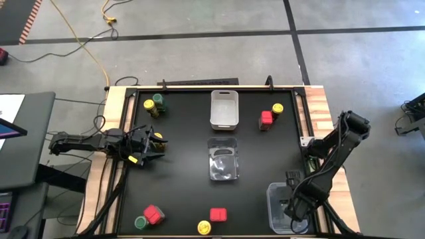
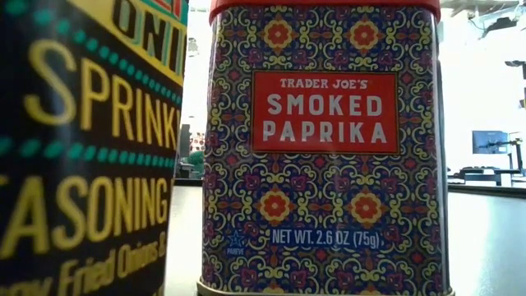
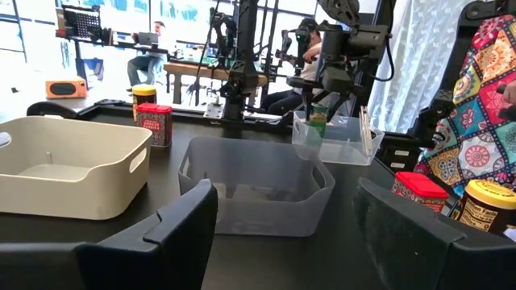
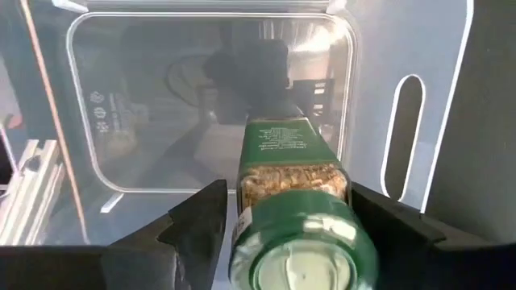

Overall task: Sort spices by type
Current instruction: Put the right green seasoning bottle into the transparent bin

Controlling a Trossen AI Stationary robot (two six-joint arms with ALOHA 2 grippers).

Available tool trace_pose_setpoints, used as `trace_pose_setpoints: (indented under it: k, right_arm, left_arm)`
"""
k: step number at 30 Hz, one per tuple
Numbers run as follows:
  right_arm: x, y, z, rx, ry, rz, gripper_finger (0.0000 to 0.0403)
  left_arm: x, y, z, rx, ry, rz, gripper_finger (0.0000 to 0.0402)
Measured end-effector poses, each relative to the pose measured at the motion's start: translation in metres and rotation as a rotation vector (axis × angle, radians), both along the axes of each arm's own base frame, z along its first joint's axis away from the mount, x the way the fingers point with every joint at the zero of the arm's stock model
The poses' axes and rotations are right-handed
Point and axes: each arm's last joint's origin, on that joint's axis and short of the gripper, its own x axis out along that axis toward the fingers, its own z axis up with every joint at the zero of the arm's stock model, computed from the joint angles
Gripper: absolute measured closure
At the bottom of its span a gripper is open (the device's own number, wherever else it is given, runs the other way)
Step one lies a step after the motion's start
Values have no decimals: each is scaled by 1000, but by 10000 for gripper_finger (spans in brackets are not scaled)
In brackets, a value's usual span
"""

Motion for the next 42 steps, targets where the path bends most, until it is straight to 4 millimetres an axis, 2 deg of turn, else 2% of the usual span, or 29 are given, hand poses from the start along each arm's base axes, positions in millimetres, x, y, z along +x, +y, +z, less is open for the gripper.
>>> trace_pose_setpoints:
  k: [18,27,36,42]
  right_arm:
    - [1,-1,19,-35,-1,-46,131]
    - [-1,-5,19,-85,2,-154,131]
    - [-1,-4,19,-81,1,-186,131]
    - [1,-2,32,-67,-9,-174,131]
  left_arm:
    - [0,0,0,0,0,0,125]
    - [0,0,0,0,0,0,125]
    - [0,0,0,0,0,0,125]
    - [0,0,0,0,0,0,125]
